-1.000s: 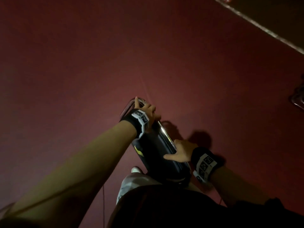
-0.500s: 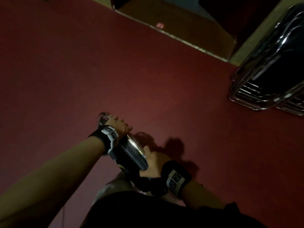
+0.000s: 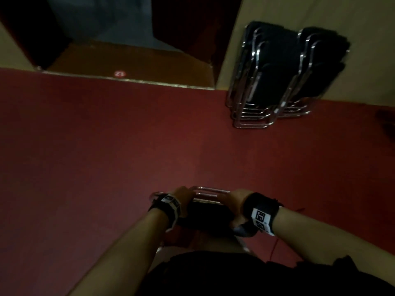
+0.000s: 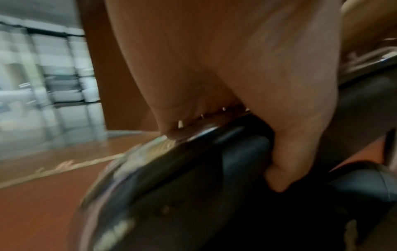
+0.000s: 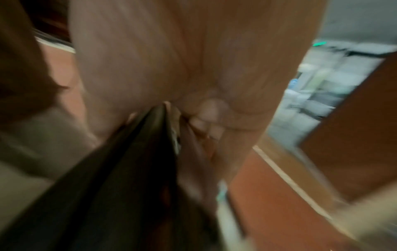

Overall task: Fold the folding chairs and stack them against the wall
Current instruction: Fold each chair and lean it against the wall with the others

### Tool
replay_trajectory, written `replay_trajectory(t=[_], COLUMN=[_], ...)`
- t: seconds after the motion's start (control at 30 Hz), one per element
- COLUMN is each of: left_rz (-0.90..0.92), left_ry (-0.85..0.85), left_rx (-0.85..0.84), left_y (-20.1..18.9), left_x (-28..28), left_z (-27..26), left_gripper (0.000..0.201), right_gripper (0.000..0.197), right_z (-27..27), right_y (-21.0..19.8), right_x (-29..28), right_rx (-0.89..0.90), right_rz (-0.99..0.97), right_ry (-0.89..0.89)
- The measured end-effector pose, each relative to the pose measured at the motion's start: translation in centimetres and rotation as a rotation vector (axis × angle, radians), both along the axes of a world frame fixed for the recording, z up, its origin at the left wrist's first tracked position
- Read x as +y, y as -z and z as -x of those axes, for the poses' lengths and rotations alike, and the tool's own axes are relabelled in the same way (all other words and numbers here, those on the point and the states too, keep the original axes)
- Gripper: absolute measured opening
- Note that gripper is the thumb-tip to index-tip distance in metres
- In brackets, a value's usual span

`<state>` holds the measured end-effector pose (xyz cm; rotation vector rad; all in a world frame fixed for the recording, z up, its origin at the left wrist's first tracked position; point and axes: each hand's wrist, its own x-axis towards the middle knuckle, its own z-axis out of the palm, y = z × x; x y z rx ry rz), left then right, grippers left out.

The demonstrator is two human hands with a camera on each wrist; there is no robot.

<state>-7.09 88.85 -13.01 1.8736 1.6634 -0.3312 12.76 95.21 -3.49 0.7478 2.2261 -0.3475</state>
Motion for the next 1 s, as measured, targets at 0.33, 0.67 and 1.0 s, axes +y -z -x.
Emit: replay_trajectory(t=[0.33,0.67,1.0], left_rz=[-0.107,0.045,-0.039], left_ry=[0.297,0.557,0.707], left_rx=[0.042,0.171,0.072], left_y=[-2.7,0.2,1.0], left_x=[17.7,37.2,53.0], left_z=[-4.0,-9.6,-3.6], left_gripper=[0.072,0.071,0.049], right_gripper=[0.079,0.075,0.069], right_z=[-6.7,-11.8,-6.9], right_y=[4.4,3.6,7.0], right_x=[12.3,27.5,41.3], right_rx=[0.113,0.143,0.144], right_rz=[-0.155,-0.038,0.019], right_ry=[0.399,0.618,0.706])
